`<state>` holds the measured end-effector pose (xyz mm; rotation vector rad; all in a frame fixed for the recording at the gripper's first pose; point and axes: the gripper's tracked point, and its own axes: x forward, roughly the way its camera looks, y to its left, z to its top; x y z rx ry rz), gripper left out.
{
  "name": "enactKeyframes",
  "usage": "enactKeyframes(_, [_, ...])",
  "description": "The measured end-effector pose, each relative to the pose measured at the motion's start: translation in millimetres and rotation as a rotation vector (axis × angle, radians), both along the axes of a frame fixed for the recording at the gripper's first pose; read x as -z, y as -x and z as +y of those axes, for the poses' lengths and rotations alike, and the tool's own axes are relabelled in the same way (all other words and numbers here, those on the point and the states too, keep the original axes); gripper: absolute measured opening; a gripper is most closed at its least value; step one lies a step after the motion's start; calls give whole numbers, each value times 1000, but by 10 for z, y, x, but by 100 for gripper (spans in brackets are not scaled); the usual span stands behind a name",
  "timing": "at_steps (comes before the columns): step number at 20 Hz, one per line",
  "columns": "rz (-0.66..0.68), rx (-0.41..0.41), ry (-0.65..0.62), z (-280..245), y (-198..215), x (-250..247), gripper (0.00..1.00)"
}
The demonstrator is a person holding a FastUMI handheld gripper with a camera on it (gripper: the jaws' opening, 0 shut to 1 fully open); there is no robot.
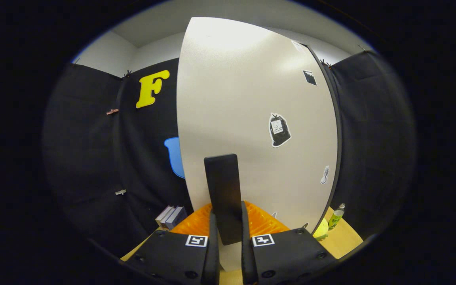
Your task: Open the shoe cabinet door, grab the shoes and put them into the shoe cabinet, then close the shoe cabinet door.
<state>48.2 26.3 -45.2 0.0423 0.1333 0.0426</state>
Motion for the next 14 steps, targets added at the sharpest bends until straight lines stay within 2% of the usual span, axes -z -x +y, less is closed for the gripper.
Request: enactKeyframes(14, [31, -71, -1, -815, 843, -126, 25])
